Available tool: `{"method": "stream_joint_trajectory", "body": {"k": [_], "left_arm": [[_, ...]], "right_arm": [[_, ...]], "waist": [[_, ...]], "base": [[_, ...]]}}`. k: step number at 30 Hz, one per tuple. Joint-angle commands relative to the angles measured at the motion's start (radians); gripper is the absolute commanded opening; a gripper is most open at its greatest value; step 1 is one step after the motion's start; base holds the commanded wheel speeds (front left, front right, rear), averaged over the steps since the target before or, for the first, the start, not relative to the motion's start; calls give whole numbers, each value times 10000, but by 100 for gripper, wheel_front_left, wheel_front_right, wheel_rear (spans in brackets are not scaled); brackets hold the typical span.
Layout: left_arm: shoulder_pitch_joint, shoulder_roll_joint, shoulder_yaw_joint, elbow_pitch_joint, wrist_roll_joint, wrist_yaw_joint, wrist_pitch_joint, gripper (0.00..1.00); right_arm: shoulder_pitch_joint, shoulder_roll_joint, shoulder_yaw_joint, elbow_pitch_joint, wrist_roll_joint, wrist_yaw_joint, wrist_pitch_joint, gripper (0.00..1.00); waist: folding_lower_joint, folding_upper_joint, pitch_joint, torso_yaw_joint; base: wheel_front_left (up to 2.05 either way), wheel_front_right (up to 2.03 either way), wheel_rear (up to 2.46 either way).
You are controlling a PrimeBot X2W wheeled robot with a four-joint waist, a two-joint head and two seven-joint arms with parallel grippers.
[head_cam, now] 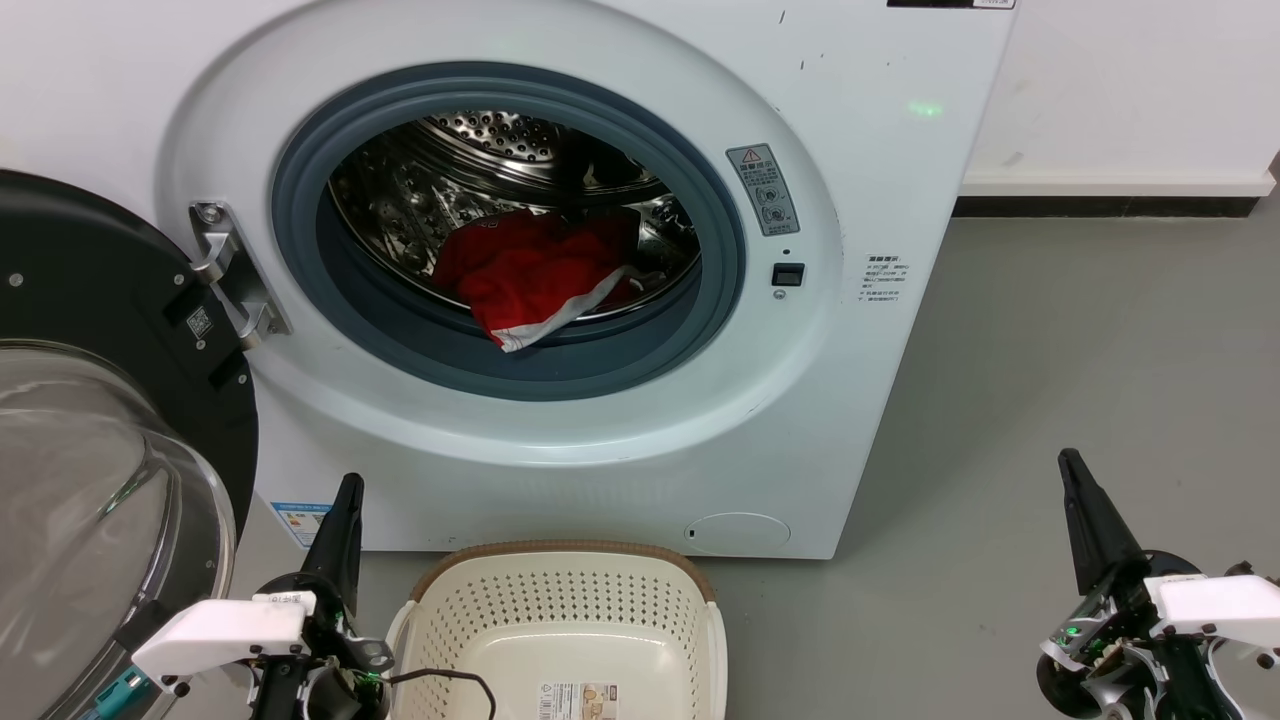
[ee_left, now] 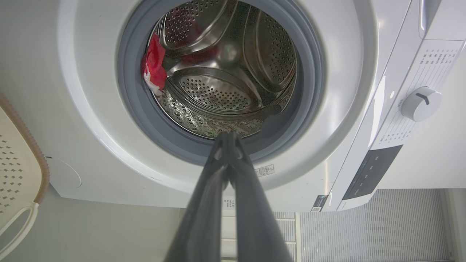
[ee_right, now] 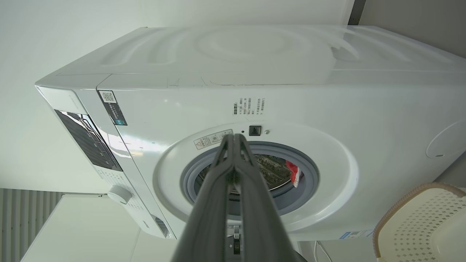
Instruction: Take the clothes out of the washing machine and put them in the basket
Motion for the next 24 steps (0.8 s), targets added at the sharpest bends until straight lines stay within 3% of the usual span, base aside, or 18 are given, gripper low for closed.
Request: {"method": "stream_joint_trajectory", "body": {"k": [1, 19, 20, 24], "left_arm": [[-60, -13, 26, -5, -16, -20, 18, 0], [-60, -13, 26, -5, -16, -20, 18, 0], [1, 0, -1, 3, 2, 0, -1, 100], [6, -3, -165, 51, 108, 2, -145, 100]], "right_arm": [[-118, 33, 4, 12, -45, 0, -6, 0], [-118, 34, 4, 12, -45, 0, -6, 0], [0, 0, 0, 1, -1, 0, -2, 100], [81, 4, 47, -37, -46, 0, -161, 100]], "waist": [[0, 0, 0, 0], [0, 0, 0, 0], [0, 0, 0, 0], [0, 0, 3, -10]], "base": [[0, 0, 0], [0, 0, 0], [0, 0, 0], [0, 0, 0]]}}
